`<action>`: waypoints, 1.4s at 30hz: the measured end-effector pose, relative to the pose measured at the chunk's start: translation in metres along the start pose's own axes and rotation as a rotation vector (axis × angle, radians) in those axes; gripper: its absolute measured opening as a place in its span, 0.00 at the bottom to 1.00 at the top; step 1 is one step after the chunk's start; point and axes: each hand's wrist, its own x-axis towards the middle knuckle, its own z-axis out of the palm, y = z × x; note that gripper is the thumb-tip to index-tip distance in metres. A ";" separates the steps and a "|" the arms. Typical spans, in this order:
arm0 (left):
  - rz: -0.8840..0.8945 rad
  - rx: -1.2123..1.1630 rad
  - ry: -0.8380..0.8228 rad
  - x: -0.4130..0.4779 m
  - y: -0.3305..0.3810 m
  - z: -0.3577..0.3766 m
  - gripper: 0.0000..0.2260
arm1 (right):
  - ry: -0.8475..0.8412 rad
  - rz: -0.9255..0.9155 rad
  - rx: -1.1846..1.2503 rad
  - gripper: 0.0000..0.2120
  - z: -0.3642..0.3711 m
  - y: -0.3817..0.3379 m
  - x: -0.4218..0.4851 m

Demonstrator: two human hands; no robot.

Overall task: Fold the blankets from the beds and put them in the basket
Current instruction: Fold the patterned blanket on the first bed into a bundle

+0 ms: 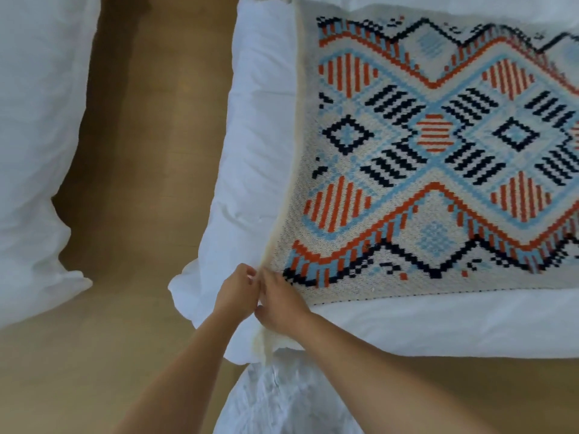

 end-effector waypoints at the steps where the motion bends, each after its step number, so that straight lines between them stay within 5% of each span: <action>1: 0.027 0.059 -0.001 0.007 0.008 -0.001 0.06 | -0.027 0.011 0.043 0.24 -0.004 0.001 0.002; 7: 0.129 0.049 -0.020 0.041 0.060 -0.014 0.14 | 0.058 0.034 0.093 0.17 -0.057 0.009 0.012; 10: 0.160 -0.046 -0.039 0.056 0.087 -0.020 0.05 | 0.192 0.053 0.048 0.15 -0.092 0.010 0.029; 15: 0.215 -0.291 -0.034 0.087 0.138 -0.026 0.21 | 0.366 0.160 0.048 0.22 -0.130 0.012 0.054; 21: 0.218 -0.459 0.268 0.118 0.158 -0.041 0.09 | 0.511 0.038 0.014 0.20 -0.118 0.018 0.053; 26: 0.113 -0.284 0.208 0.129 0.130 -0.038 0.06 | 0.362 0.081 -0.127 0.25 -0.107 0.022 0.058; 34: 0.161 -0.208 0.164 0.070 0.107 0.007 0.25 | 0.287 0.042 -0.200 0.25 -0.099 0.039 0.039; 42: 0.129 0.687 0.340 0.026 0.108 0.059 0.34 | 0.226 0.163 -0.271 0.26 -0.133 0.122 -0.023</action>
